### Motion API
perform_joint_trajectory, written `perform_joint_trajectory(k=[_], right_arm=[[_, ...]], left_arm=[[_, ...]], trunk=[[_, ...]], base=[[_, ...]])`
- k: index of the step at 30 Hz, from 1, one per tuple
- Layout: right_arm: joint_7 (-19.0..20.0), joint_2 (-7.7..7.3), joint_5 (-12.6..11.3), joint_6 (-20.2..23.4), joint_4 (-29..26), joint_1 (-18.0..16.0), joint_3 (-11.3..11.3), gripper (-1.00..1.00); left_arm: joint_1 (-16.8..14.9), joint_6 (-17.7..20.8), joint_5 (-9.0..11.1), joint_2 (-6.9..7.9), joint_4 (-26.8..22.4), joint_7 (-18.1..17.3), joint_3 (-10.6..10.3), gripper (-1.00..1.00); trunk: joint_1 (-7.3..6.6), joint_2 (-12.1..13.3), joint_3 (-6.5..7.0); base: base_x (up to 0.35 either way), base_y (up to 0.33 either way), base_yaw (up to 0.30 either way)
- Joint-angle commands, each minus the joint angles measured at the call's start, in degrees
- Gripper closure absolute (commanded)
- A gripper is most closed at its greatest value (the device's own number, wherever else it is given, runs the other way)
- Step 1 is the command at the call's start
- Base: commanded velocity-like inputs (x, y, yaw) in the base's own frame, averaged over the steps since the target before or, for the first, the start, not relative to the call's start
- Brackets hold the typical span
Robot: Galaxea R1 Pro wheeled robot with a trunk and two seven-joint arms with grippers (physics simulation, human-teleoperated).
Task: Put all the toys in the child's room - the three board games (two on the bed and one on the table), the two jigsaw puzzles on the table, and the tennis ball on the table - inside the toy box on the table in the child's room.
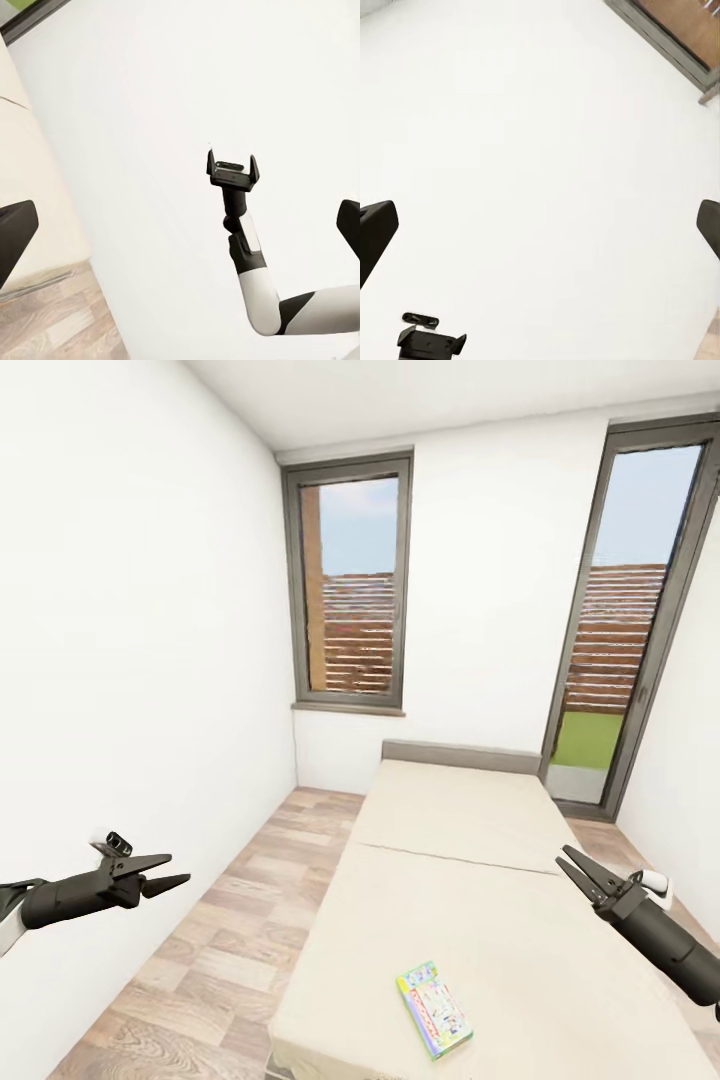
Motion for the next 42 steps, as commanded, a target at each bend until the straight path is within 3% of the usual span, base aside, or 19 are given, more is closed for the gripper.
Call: perform_joint_trajectory(k=[1,42], right_arm=[[0.08,0.00,-0.12,0.31,0.03,-0.04,-0.04,-1.00],[0.05,0.02,-0.09,0.24,0.46,-0.04,-0.05,-1.00]], left_arm=[[-0.05,0.61,0.18,0.07,0.03,-0.28,-0.29,-1.00],[-0.01,0.61,0.18,0.10,0.03,-0.28,-0.32,-1.00]], trunk=[[0.02,-0.05,-0.09],[0.02,-0.05,-2.49]], base=[[0.000,0.000,-0.202],[0.000,0.000,-0.208]])
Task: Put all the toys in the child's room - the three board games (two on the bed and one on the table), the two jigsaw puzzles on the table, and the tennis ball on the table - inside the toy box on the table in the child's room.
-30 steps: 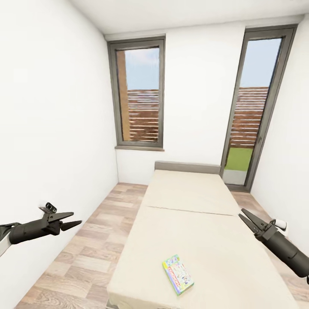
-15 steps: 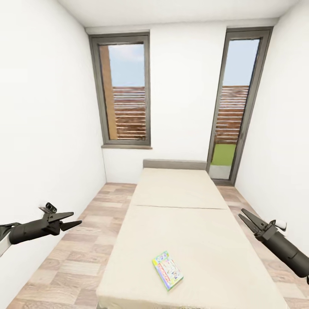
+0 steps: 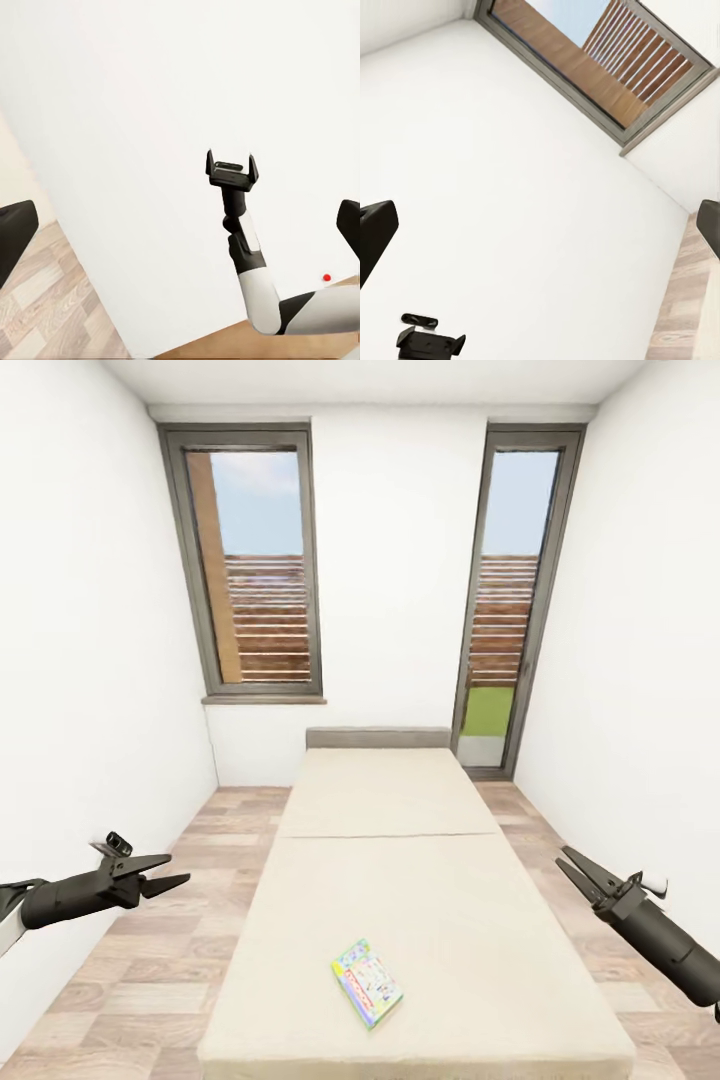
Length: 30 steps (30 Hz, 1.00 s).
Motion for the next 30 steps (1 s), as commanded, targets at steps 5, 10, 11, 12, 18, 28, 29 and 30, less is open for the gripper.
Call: perform_joint_trajectory(k=[5,10,11,12,18,28,29,30], right_arm=[[0.08,-0.01,-0.13,0.31,0.03,-0.04,-0.09,-1.00],[0.06,0.05,-0.13,0.30,0.03,-0.04,-0.03,-1.00],[0.05,0.06,-0.13,0.30,0.03,-0.04,-0.03,-1.00],[0.06,0.06,-0.13,0.29,0.03,-0.04,-0.03,-1.00],[0.03,0.08,-0.11,0.29,0.03,-0.04,-0.02,-1.00],[-0.04,0.29,0.12,0.29,-0.24,-0.04,-0.02,-1.00],[-0.07,0.28,0.12,0.29,-0.26,-0.04,-0.02,-1.00],[-0.21,0.26,0.12,0.29,-0.28,-0.04,-0.02,-1.00]], left_arm=[[-0.06,0.29,0.18,0.06,0.03,-0.28,-0.20,-1.00],[-0.07,-1.97,0.18,0.09,0.03,-0.28,-0.27,-1.00],[-0.08,-2.11,0.18,0.10,0.03,-0.28,-0.28,-1.00],[-0.07,-2.30,0.18,0.08,0.03,-0.28,-0.30,-1.00],[-0.05,-2.60,0.18,0.05,0.03,-0.28,-0.26,-1.00],[-0.02,-2.56,0.18,0.05,0.03,-0.28,-0.25,-1.00],[-0.02,-2.56,0.18,0.05,0.03,-0.28,-0.25,-1.00],[-0.01,-2.56,0.18,0.05,0.03,-0.28,-0.25,-1.00]], trunk=[[0.02,-0.05,-0.32],[0.02,-0.05,-0.60],[0.02,-0.05,-0.66],[0.02,-0.05,-0.72],[0.02,-0.05,-1.06],[0.02,-0.05,-1.22],[0.02,-0.05,-1.22],[0.02,-0.05,-1.22]], base=[[0.050,0.000,-0.209],[0.197,0.000,-0.209],[0.250,0.000,-0.209],[0.233,0.000,-0.209],[0.104,0.000,-0.200],[0.092,0.070,-0.049],[0.108,0.039,0.005],[0.101,0.025,0.066]])
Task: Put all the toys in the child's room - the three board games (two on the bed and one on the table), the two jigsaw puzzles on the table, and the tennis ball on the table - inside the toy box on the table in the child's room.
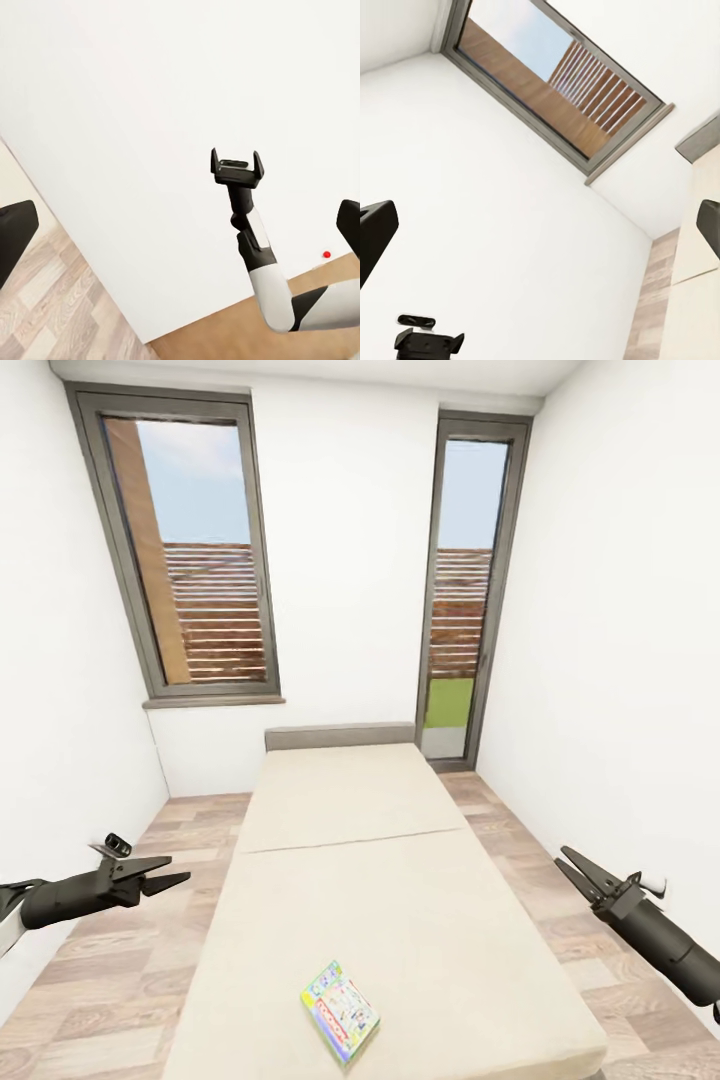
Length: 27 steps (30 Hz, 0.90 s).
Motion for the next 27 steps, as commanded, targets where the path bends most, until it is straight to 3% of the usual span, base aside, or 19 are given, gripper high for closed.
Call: perform_joint_trajectory(k=[1,17,27], right_arm=[[-0.08,-0.02,-0.13,0.31,0.00,-0.02,-0.03,-1.00],[-2.54,0.06,-0.21,0.34,0.04,-0.02,0.03,-1.00],[-2.59,0.04,-0.21,0.31,0.11,-0.02,-0.04,-1.00]], left_arm=[[-0.06,0.61,0.22,0.06,0.05,-0.25,-0.31,-1.00],[-0.08,0.76,0.22,0.06,0.05,-0.25,-0.31,-1.00],[-0.08,0.64,0.22,-0.01,0.05,-0.25,-0.30,-1.00]], trunk=[[0.03,-0.05,-0.03],[0.03,-0.05,-0.03],[0.03,-0.05,-0.03]], base=[[0.098,0.020,0.108],[0.050,0.014,0.239],[0.085,0.053,0.054]])
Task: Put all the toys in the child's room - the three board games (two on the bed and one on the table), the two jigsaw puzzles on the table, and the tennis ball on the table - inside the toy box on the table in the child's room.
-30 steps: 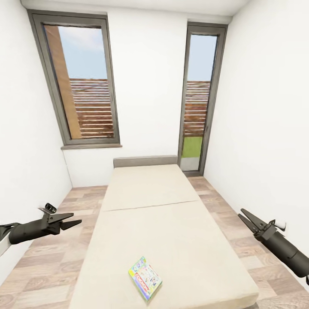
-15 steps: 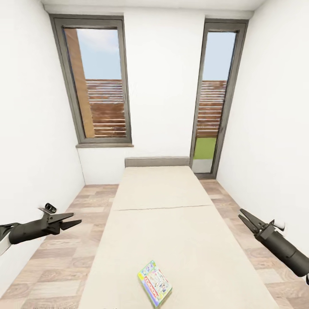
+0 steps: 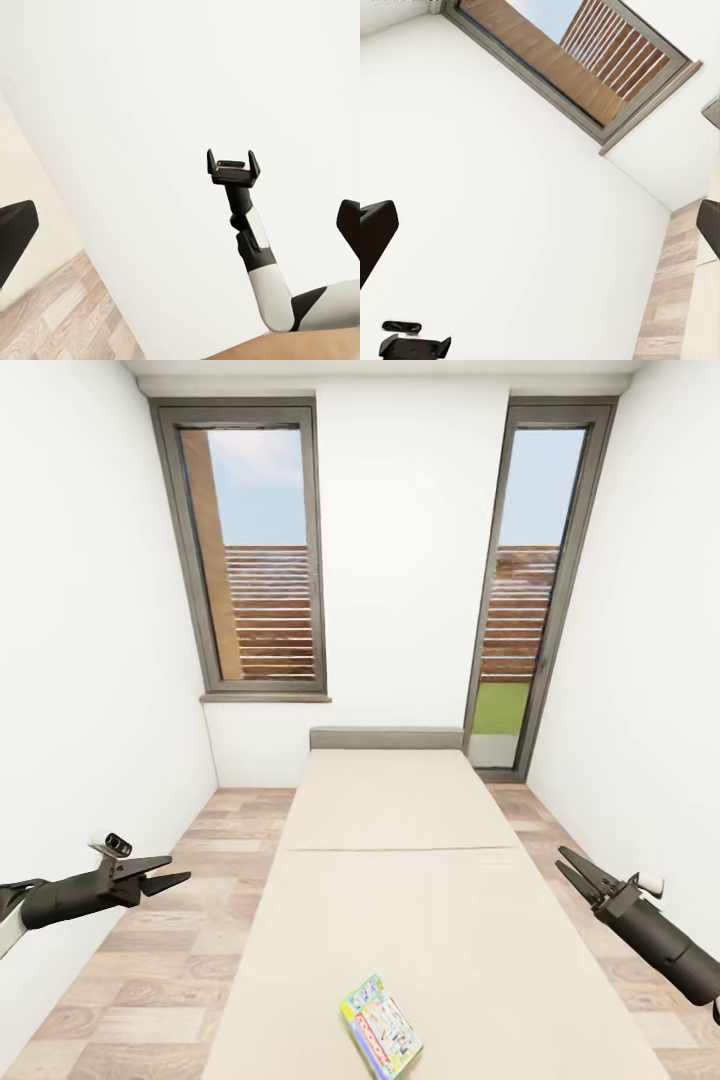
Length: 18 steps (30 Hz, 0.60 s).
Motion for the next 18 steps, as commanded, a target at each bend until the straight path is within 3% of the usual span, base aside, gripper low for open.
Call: perform_joint_trajectory(k=[1,4,9,11,14,18], right_arm=[[0.09,0.05,-0.13,0.31,0.03,-0.03,-0.05,-1.00],[0.08,0.08,-0.13,0.31,0.04,-0.03,-0.06,-1.00],[-1.54,1.70,1.57,-1.33,1.66,-1.64,1.56,-1.00],[-2.18,2.35,2.24,-1.98,2.31,-1.42,2.20,-1.00],[-3.14,3.00,1.30,-1.00,1.32,-0.45,1.22,-1.00],[-4.42,3.42,0.01,0.29,0.04,0.84,-0.07,-1.00]], left_arm=[[-0.07,0.60,0.22,0.06,0.04,-0.25,-0.30,-1.00],[-0.08,0.59,0.22,0.07,0.04,-0.25,-0.30,-1.00],[1.55,2.21,-1.43,-1.56,-1.56,1.37,1.29,-1.00],[0.88,2.85,-0.87,-2.21,-1.76,2.01,1.26,-1.00],[-0.09,2.96,-0.18,-1.22,-0.79,2.95,0.30,-1.00],[-0.67,3.20,0.10,0.08,0.49,1.64,-0.97,-1.00]], trunk=[[0.04,-0.04,-0.02],[0.04,-0.04,-0.02],[0.04,-0.04,-0.02],[0.04,-0.04,-0.02],[0.04,-0.04,-0.02],[0.04,-0.04,-0.02]], base=[[0.192,-0.050,0.007],[0.172,-0.029,0.004],[0.000,0.000,0.000],[0.000,0.000,0.000],[0.000,0.000,0.000],[0.000,0.000,0.000]])
